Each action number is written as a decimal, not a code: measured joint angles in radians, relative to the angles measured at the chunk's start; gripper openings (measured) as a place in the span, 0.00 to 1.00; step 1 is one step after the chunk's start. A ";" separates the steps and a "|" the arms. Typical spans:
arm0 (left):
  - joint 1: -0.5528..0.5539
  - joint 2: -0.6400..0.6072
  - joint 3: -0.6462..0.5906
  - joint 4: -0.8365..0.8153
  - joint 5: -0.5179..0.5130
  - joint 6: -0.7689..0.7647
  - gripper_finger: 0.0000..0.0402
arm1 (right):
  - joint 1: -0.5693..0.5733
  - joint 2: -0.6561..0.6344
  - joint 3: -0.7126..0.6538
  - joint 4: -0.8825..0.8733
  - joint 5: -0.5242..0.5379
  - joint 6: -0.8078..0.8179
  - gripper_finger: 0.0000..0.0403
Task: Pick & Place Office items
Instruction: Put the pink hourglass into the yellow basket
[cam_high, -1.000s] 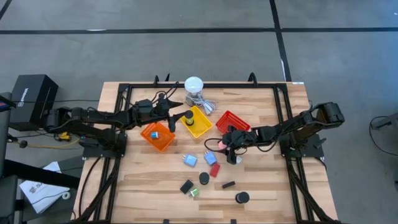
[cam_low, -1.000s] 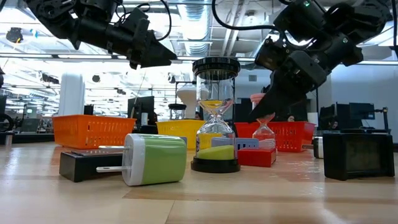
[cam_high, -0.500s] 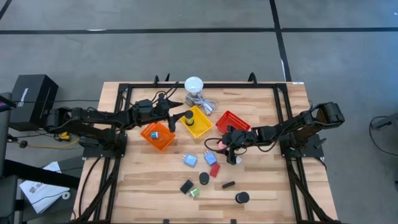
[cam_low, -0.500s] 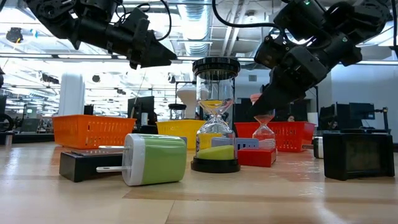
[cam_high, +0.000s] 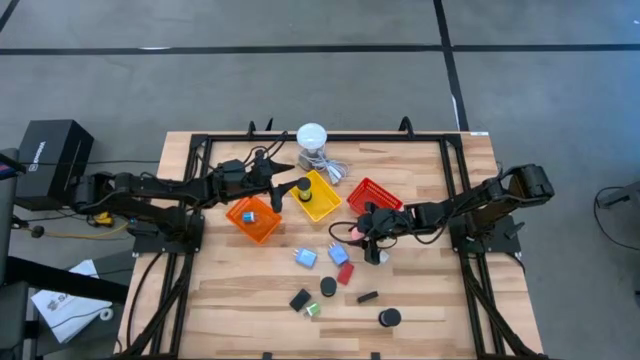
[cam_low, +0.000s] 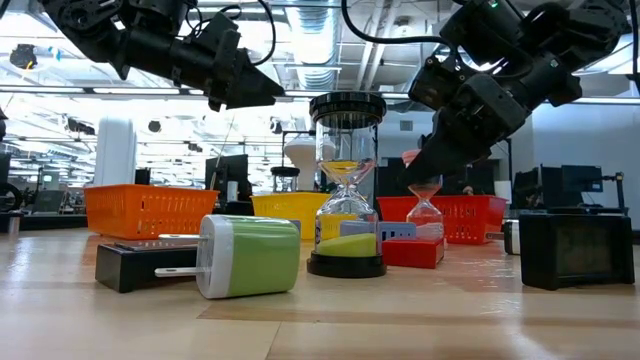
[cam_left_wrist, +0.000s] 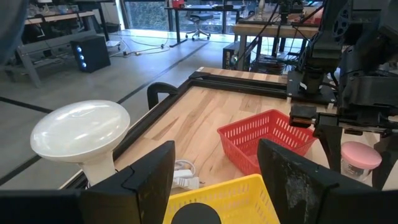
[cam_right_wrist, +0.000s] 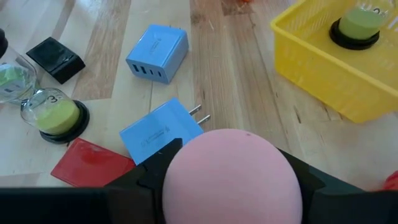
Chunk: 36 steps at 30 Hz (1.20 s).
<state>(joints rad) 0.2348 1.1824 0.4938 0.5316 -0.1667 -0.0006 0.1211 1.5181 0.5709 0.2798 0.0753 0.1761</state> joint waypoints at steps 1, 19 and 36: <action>0.000 0.000 0.000 0.000 0.000 0.000 0.55 | 0.000 0.000 0.000 0.000 0.000 0.000 0.45; 0.000 0.000 0.000 0.000 0.000 0.000 0.55 | 0.000 0.000 0.000 0.055 0.000 -0.001 0.49; 0.000 0.000 0.000 0.000 0.000 0.000 0.55 | -0.047 0.000 0.000 0.130 -0.001 -0.015 0.49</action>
<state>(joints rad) 0.2351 1.1824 0.4942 0.5316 -0.1666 -0.0006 0.0742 1.5181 0.5713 0.4095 0.0742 0.1608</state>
